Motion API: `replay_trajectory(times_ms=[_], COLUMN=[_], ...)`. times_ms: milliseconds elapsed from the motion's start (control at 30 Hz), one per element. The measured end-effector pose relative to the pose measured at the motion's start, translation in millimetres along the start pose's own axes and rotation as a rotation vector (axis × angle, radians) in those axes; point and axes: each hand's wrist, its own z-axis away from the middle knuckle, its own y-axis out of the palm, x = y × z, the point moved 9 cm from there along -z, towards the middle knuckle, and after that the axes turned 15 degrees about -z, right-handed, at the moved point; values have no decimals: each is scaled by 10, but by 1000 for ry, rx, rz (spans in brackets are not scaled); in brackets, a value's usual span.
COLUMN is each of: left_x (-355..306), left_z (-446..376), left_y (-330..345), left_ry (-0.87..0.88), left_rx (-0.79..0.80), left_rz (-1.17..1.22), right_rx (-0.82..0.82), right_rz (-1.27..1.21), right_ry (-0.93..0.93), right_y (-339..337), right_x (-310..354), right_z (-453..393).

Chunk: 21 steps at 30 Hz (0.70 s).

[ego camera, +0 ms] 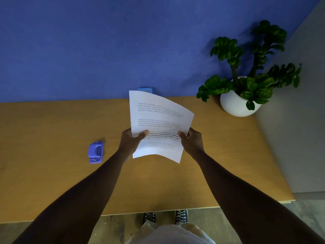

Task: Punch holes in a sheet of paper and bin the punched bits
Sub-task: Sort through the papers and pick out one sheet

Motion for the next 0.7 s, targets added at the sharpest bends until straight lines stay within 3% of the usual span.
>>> replay_trajectory(times_ms=[333,533,700], left_x=[306,477,408], left_z=[-3,63,123], left_y=[-306,-285,-134], left_ry=[-196,-301,-273], left_rx=[-180,-120,-62], left_rz=[209,364,483], right_rx=[-38,-80,-124], right_rz=[-313,-465,-633], right_ry=[94,132,231], right_y=[-124,-138,-67], right_x=[120,49,-94], right_z=[-127,-141,-129])
